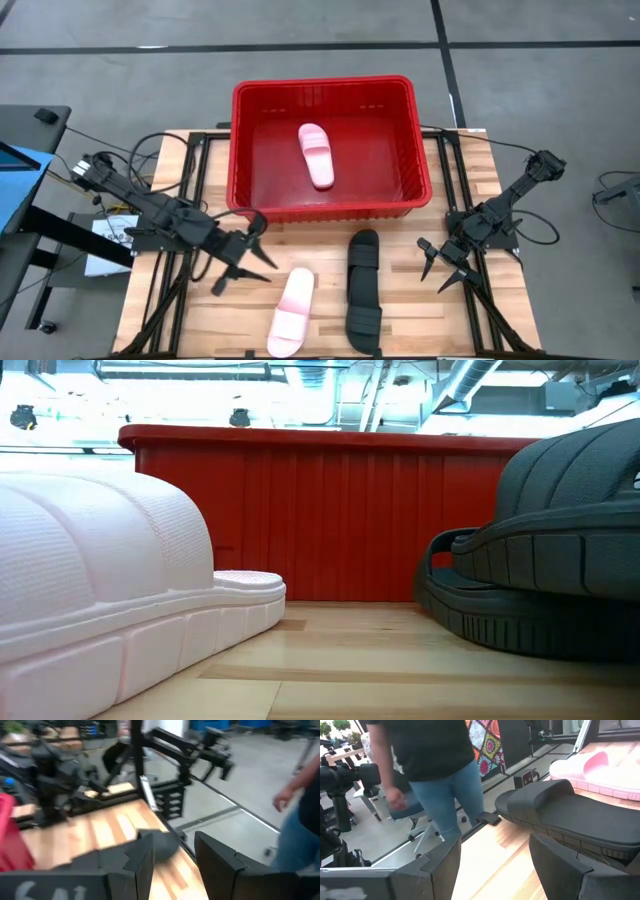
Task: Pick and place slides into bin
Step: Put the pink slipper in the red bin
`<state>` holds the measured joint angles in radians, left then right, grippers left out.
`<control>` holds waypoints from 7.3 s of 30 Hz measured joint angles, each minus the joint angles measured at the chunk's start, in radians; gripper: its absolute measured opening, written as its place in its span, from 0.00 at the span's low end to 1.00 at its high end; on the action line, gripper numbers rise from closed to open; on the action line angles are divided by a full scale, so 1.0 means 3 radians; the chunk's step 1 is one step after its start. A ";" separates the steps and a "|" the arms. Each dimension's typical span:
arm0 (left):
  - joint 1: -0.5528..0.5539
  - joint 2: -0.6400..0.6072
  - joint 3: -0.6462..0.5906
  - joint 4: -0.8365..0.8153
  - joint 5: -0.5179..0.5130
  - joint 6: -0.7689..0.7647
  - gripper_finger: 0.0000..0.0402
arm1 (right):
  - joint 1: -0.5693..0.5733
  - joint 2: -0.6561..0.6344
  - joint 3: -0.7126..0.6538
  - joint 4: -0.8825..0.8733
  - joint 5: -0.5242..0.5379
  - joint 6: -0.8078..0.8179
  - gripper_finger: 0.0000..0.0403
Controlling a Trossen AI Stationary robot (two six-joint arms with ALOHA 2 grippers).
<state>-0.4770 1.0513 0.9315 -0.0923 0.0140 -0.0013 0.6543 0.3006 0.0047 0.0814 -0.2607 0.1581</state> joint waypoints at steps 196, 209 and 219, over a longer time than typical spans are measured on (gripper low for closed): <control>-0.1452 0.3575 0.2309 -0.2005 -0.0959 -0.1950 0.33 | 0.0000 -0.0001 0.0000 0.0000 0.0000 0.0000 0.56; -0.1420 0.3592 0.2309 -0.2057 -0.0782 -0.1988 0.33 | 0.0000 0.0001 0.0000 0.0000 0.0000 0.0000 0.56; -0.1378 0.3593 0.2292 -0.2115 -0.0772 -0.1988 0.33 | 0.0000 0.0001 0.0000 0.0000 -0.0001 0.0000 0.56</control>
<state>-0.8905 2.1292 1.6191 -0.7269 -0.2177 -0.5977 0.6543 0.3008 0.0048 0.0814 -0.2610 0.1581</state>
